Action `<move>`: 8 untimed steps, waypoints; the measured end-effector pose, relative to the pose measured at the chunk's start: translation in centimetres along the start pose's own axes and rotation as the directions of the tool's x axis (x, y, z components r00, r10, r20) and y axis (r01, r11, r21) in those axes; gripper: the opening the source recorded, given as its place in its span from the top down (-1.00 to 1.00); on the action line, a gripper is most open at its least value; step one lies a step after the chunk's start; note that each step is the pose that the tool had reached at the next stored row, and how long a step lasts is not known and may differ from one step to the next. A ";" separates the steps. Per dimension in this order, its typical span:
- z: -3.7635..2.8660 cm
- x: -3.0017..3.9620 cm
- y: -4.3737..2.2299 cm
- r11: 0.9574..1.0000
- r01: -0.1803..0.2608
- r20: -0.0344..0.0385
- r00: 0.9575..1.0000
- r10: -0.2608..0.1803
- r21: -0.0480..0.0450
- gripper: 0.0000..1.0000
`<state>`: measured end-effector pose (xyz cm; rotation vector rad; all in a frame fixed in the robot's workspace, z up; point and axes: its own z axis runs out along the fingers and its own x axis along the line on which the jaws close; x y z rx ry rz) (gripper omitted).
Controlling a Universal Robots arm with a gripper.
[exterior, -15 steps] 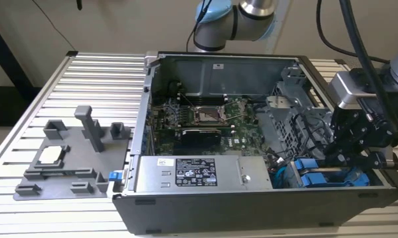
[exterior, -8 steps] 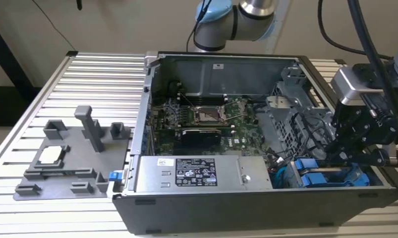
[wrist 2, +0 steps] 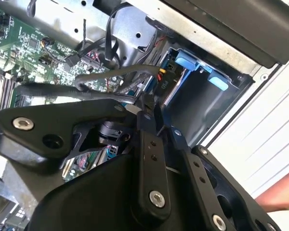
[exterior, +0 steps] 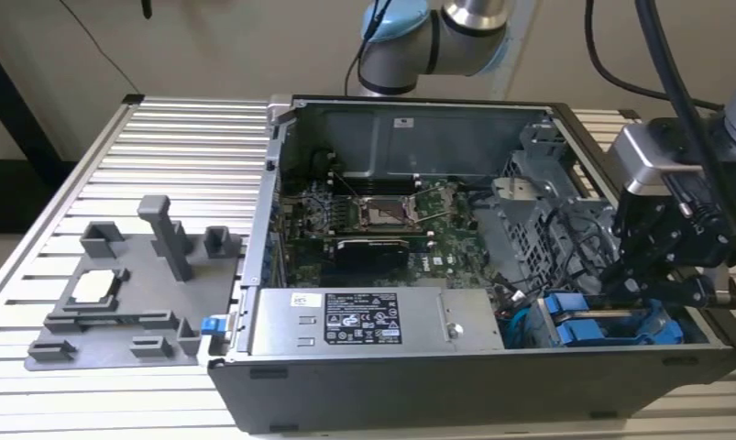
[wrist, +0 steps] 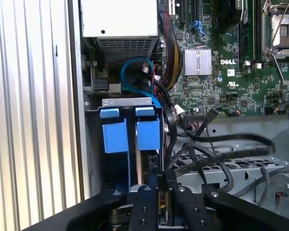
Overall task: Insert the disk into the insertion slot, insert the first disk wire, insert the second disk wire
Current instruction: 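Insert the second disk wire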
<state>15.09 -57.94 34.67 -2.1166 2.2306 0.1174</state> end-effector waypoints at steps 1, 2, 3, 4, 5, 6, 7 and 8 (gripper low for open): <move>0.01 0.00 0.08 1.000 0.000 0.000 1.000 0.000 0.005 0.68; 0.03 0.01 0.15 1.000 0.001 -0.001 1.000 -0.001 0.009 0.68; 0.07 0.02 0.21 1.000 0.002 -0.001 1.000 -0.002 0.015 0.68; 0.11 0.03 0.26 1.000 0.003 -0.001 1.000 -0.003 0.026 0.68; 0.15 0.03 0.32 0.999 0.004 0.000 1.000 -0.004 0.038 0.68; 0.19 0.04 0.38 0.999 0.005 0.000 1.000 -0.005 0.048 0.68; 0.22 0.05 0.43 0.999 0.005 0.001 1.000 -0.005 0.054 0.68; 0.24 0.06 0.48 0.998 0.006 0.001 1.000 -0.006 0.060 0.68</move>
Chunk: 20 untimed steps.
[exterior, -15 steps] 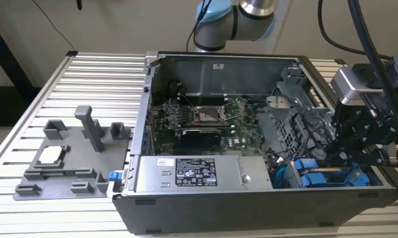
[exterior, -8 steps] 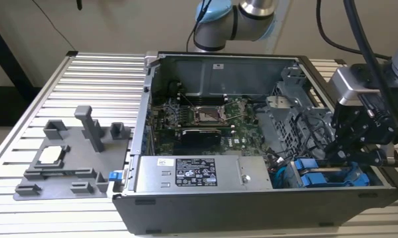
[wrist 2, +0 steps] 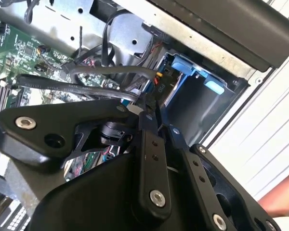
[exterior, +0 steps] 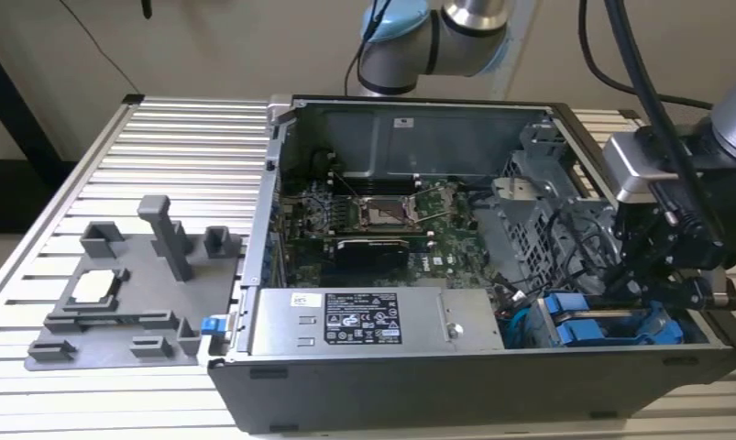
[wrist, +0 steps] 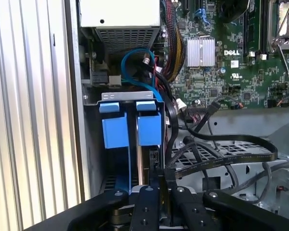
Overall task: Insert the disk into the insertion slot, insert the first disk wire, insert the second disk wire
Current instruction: 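Insert the second disk wire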
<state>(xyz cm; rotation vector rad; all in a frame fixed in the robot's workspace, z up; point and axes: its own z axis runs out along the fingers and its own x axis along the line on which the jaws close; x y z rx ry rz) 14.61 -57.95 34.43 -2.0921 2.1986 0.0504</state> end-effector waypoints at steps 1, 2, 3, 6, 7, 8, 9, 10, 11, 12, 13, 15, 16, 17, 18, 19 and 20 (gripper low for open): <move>0.03 0.00 0.05 1.000 0.001 0.000 1.000 -0.001 0.004 0.68; 0.07 0.01 0.11 1.000 0.001 0.000 1.000 -0.001 0.007 0.68; 0.11 0.01 0.16 1.000 0.001 -0.001 1.000 -0.001 0.008 0.68; 0.24 0.04 0.34 1.000 0.001 -0.002 1.000 -0.001 0.009 0.68; 0.28 0.04 0.40 1.000 0.001 -0.002 1.000 -0.001 0.009 0.68; 0.33 0.05 0.44 1.000 0.002 -0.003 1.000 -0.002 0.010 0.68; 0.39 0.05 0.48 1.000 0.002 -0.003 1.000 -0.002 0.010 0.68; 0.45 0.06 0.51 1.000 0.002 -0.003 1.000 -0.002 0.010 0.68; 0.53 0.08 0.56 1.000 0.003 -0.004 1.000 -0.003 0.010 0.68; 0.62 0.09 0.60 1.000 0.003 -0.004 1.000 -0.003 0.010 0.68; 0.71 0.10 0.64 1.000 0.003 -0.004 1.000 -0.003 0.010 0.68; 0.94 0.13 0.67 1.000 0.004 -0.005 1.000 -0.004 0.011 0.68; 1.06 0.14 0.68 1.000 0.004 -0.005 1.000 -0.004 0.011 0.68; 1.19 0.15 0.69 1.000 0.004 -0.004 1.000 -0.004 0.011 0.68; 1.31 0.16 0.70 1.000 0.004 -0.003 1.000 -0.004 0.011 0.65; 1.47 0.15 0.70 1.000 0.004 -0.001 1.000 -0.004 0.011 0.65; 1.49 0.16 0.70 1.000 0.005 -0.002 1.000 -0.005 0.011 0.65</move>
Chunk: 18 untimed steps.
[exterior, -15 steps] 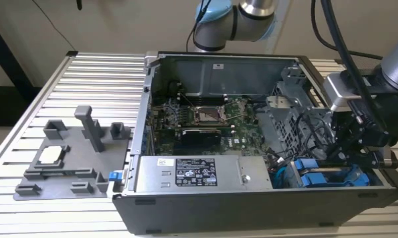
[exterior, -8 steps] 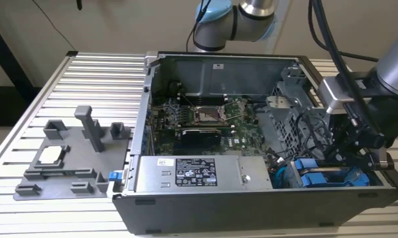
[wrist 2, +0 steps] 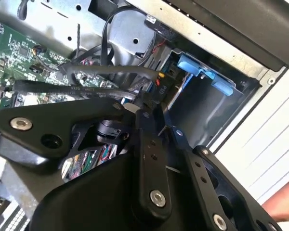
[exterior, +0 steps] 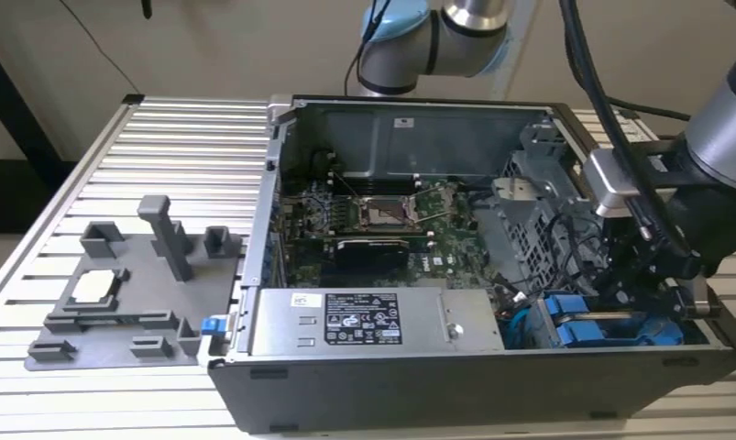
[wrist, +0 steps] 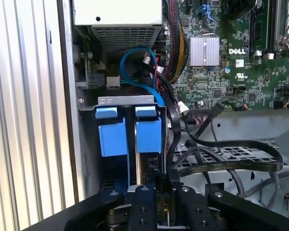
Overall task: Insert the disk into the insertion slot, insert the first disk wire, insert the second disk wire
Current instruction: 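Insert the second disk wire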
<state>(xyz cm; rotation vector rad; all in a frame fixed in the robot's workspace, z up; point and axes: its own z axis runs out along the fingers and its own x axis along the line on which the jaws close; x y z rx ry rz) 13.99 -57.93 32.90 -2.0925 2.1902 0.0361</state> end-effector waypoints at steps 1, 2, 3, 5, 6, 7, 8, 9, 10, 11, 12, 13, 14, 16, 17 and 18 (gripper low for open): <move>-0.02 0.01 0.00 1.000 0.000 -0.001 1.000 0.000 0.000 0.55; -0.03 0.02 0.00 1.000 0.000 -0.001 1.000 0.000 0.000 0.55; -0.03 0.02 0.00 1.000 0.001 -0.001 1.000 -0.001 0.000 0.55; -0.07 0.02 0.00 1.000 0.001 -0.002 1.000 -0.001 0.000 0.55; -0.14 0.02 -0.01 1.000 0.001 -0.001 1.000 -0.001 0.000 0.55; -0.23 0.01 -0.01 1.000 0.000 -0.001 1.000 0.000 0.000 0.55; -0.36 0.00 -0.02 1.000 0.000 -0.001 1.000 0.000 0.000 0.55; -0.50 -0.01 -0.02 1.000 0.000 -0.001 1.000 0.000 0.000 0.55; -0.62 -0.03 -0.03 1.000 0.000 -0.001 1.000 0.000 0.000 0.55; -0.70 -0.04 -0.04 1.000 0.000 -0.001 1.000 0.000 0.000 0.55; -0.73 -0.04 -0.04 1.000 0.000 -0.001 1.000 0.000 0.000 0.55; -0.74 -0.04 -0.04 1.000 0.000 -0.001 1.000 0.000 0.000 0.55; -0.74 -0.04 -0.04 1.000 0.000 -0.001 1.000 0.000 0.000 0.55; -0.76 -0.05 -0.04 1.000 0.001 -0.001 1.000 -0.001 0.000 0.55; -0.77 -0.05 -0.04 1.000 0.001 -0.001 1.000 -0.001 0.000 0.55; -0.77 -0.05 -0.04 1.000 0.001 -0.001 1.000 -0.001 0.000 0.55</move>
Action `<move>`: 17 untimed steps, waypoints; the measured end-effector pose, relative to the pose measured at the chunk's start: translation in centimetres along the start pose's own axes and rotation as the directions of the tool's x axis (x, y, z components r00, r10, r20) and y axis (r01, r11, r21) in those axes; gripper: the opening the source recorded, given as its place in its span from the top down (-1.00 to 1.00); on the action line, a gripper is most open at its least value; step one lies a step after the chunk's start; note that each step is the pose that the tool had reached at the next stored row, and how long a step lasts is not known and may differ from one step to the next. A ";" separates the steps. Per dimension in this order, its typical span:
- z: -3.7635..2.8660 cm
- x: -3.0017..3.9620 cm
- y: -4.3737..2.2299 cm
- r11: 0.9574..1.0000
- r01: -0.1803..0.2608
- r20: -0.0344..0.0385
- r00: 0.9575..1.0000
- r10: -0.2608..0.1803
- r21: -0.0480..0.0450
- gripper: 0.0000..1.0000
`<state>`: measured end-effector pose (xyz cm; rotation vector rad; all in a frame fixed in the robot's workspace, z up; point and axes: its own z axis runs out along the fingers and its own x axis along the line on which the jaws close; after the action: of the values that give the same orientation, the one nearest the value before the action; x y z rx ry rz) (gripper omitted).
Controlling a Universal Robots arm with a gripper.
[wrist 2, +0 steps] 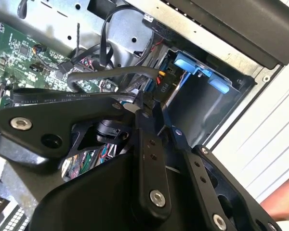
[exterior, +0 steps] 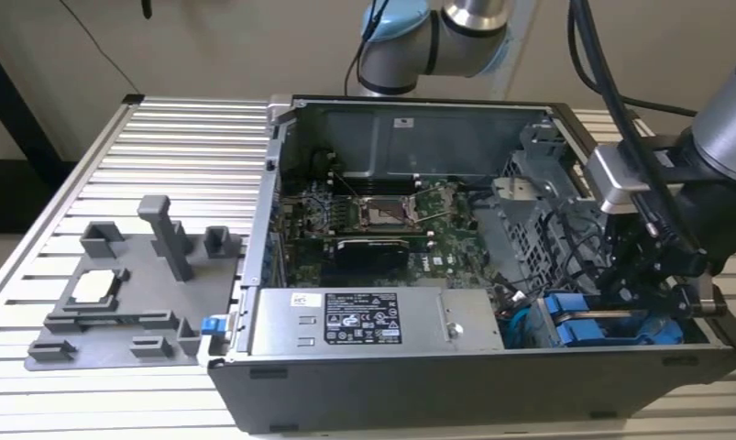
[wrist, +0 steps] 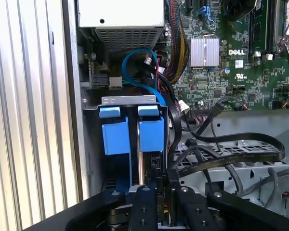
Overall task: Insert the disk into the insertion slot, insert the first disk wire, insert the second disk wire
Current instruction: 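Insert the second disk wire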
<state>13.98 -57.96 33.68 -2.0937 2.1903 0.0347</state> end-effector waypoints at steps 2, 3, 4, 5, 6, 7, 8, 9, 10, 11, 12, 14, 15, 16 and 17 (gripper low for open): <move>-0.06 0.00 0.00 1.000 0.000 0.000 1.000 0.000 0.000 0.55; -0.15 -0.01 -0.01 1.000 0.000 -0.001 1.000 0.000 0.000 0.55; -0.19 -0.02 -0.01 1.000 0.000 0.000 1.000 0.000 0.000 0.55; -0.19 -0.02 -0.01 1.000 0.000 0.000 1.000 0.000 0.000 0.55; -0.19 -0.02 -0.01 1.000 0.000 0.000 1.000 0.000 0.000 0.55; -0.23 -0.02 -0.01 1.000 0.000 0.000 1.000 0.000 0.000 0.55; -0.35 -0.03 -0.02 1.000 0.000 0.000 1.000 0.000 0.000 0.55; -0.48 -0.05 -0.03 1.000 0.000 0.000 1.000 0.000 0.000 0.55; -0.67 -0.06 -0.04 1.000 0.000 0.000 1.000 0.000 0.000 0.55; -0.88 -0.09 -0.05 1.000 0.000 0.000 1.000 0.000 0.000 0.55; -1.14 -0.11 -0.07 1.000 0.000 0.000 1.000 0.000 0.000 0.55; -1.71 -0.17 -0.10 1.000 0.000 0.000 1.000 0.000 0.000 0.55; -2.05 -0.20 -0.12 1.000 0.000 0.000 1.000 0.000 0.000 0.55; -2.35 -0.22 -0.14 1.000 0.000 0.000 1.000 0.000 0.000 0.55; -2.55 -0.25 -0.15 1.000 0.000 0.000 1.000 0.000 0.000 0.55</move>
<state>13.98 -57.96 36.24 -2.0937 2.1903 0.0346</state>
